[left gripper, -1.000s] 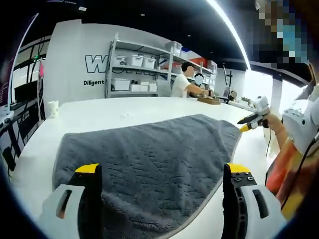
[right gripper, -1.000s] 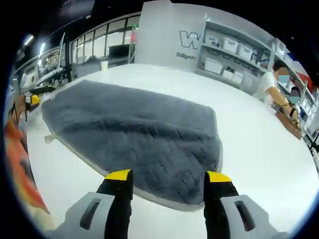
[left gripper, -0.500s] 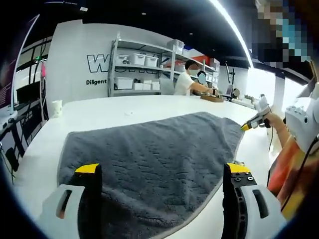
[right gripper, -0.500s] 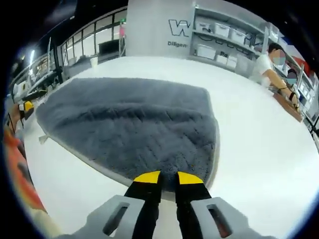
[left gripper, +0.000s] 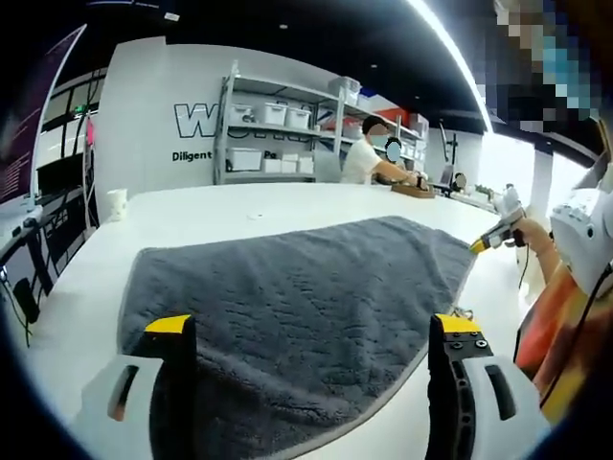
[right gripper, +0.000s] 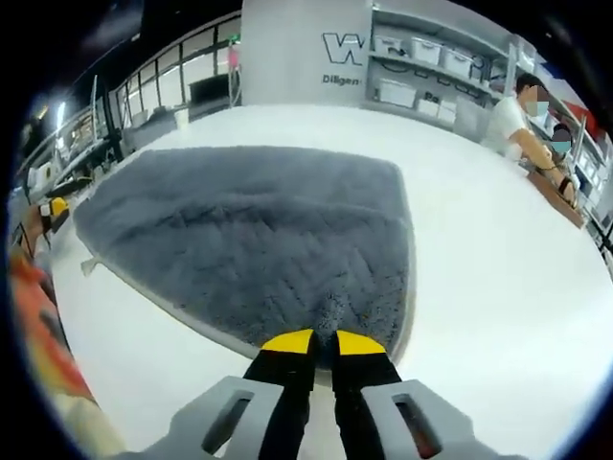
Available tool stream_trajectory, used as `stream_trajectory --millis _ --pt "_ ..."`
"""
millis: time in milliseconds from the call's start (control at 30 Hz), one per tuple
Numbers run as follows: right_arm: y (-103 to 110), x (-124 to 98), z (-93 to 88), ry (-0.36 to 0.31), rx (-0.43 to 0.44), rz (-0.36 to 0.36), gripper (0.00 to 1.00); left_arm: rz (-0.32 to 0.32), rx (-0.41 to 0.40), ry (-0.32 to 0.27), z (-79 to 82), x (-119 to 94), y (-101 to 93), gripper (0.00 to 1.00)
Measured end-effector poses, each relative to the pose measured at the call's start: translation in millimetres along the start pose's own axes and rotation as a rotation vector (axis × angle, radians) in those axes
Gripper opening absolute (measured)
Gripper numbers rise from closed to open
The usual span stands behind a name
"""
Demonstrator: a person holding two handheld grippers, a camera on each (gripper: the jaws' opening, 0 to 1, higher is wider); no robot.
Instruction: Open the folded towel by lifting each exposed corner and separating the folded layers until the towel lies flat within the target outline without major curled edges
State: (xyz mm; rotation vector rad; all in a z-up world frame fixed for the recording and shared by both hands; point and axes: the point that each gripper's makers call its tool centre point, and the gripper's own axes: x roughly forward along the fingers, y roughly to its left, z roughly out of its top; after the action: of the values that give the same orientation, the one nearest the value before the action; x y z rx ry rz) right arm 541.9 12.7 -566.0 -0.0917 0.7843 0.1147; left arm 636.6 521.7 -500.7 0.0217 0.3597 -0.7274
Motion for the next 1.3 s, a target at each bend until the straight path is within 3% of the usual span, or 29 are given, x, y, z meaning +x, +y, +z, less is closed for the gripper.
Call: stream_trajectory --millis 600,900,1067,1200,1300 --pt "-7.1 -5.2 -7.0 0.085 -0.064 -0.016 0.01 0.021 -0.002 0.005 -2.3 -3.2 6.3 0.98" --pt "-6.8 -5.4 -6.9 0.095 -0.079 -0.023 0.01 0.033 -0.001 0.007 -3.3 -6.3 9.3 0.98" --pt "-9.3 -6.4 8.0 0.021 -0.053 -0.007 0.01 0.032 -0.001 0.004 -3.6 -7.0 8.9 0.98" --pt "-25.5 -4.3 18.2 -0.006 -0.04 -0.053 0.02 0.033 -0.007 0.005 -6.2 -7.2 9.7 0.98" --pt "-34.4 0.2 37.6 -0.055 -0.034 -0.065 0.04 0.031 -0.008 0.006 -7.4 -6.9 8.5 0.98"
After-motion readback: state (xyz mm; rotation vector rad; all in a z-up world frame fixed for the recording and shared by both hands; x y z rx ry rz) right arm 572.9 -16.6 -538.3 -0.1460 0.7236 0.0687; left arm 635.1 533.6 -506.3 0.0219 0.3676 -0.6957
